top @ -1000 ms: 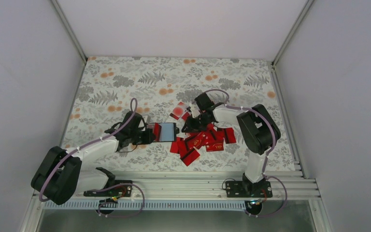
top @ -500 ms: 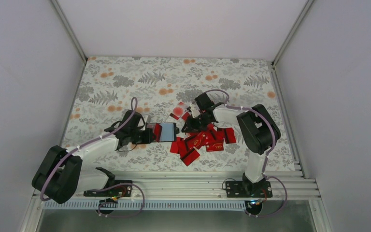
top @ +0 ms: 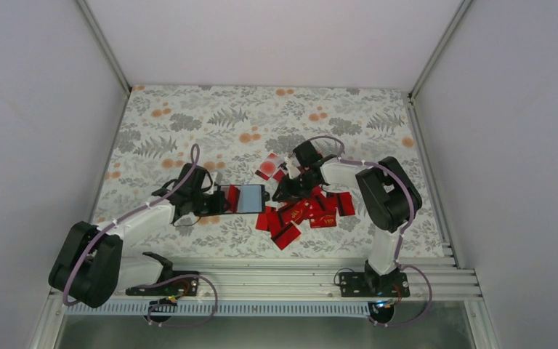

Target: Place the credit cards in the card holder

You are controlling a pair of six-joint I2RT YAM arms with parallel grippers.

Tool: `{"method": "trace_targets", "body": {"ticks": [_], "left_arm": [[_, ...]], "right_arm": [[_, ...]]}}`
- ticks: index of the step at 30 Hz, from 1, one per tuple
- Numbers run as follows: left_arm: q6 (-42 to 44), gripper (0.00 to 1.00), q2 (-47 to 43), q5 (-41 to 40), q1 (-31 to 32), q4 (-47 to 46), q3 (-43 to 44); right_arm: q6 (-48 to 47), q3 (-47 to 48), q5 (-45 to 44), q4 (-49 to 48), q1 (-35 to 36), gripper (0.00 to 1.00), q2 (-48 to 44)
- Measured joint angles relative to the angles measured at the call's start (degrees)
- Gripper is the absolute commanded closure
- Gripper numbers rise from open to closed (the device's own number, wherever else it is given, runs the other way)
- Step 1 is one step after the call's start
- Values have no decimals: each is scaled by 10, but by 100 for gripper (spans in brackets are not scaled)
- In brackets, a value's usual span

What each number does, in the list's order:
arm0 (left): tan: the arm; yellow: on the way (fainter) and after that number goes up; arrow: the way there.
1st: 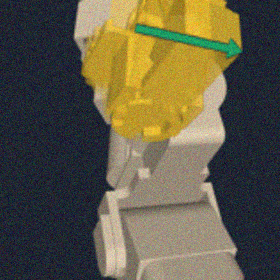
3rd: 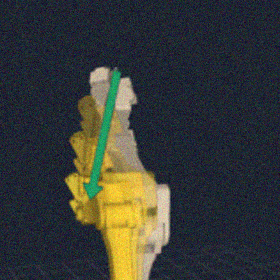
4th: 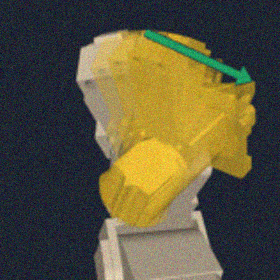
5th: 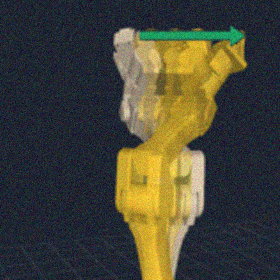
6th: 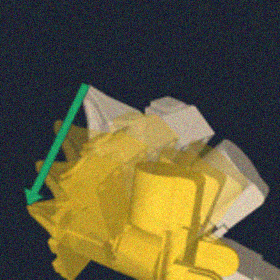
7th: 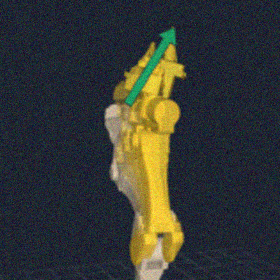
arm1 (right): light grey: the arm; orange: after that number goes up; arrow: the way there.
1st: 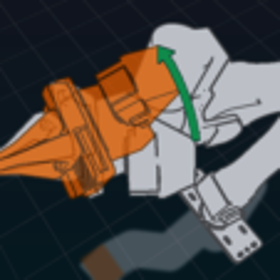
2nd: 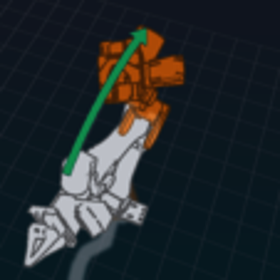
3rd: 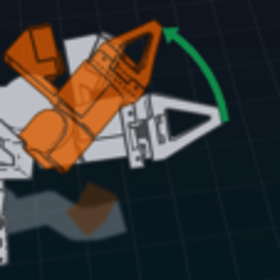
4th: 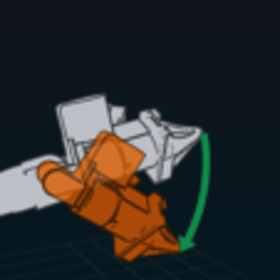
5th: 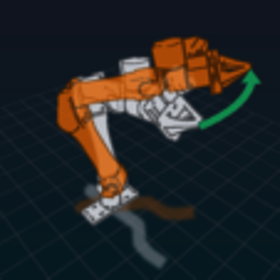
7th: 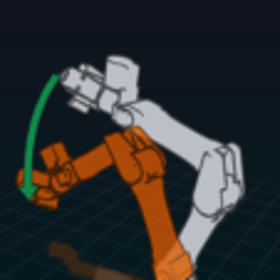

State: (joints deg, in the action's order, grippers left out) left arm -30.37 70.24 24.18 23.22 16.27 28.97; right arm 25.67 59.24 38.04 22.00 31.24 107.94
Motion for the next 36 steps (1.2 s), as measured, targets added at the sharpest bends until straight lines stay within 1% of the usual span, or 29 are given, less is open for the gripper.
{"method": "trace_targets", "body": {"ticks": [9,18,26,36], "left_arm": [[19,98,14,40,-2,11,17],[23,98,18,30,-5,31,24],[23,98,43,28,-7,27,30],[23,98,39,19,-10,32,38]], "right_arm": [[-14,-2,10,5,2,78,0],[-29,-13,26,6,2,77,-2],[-51,-50,61,5,5,75,-22],[-57,-42,88,1,24,75,-21]]}}
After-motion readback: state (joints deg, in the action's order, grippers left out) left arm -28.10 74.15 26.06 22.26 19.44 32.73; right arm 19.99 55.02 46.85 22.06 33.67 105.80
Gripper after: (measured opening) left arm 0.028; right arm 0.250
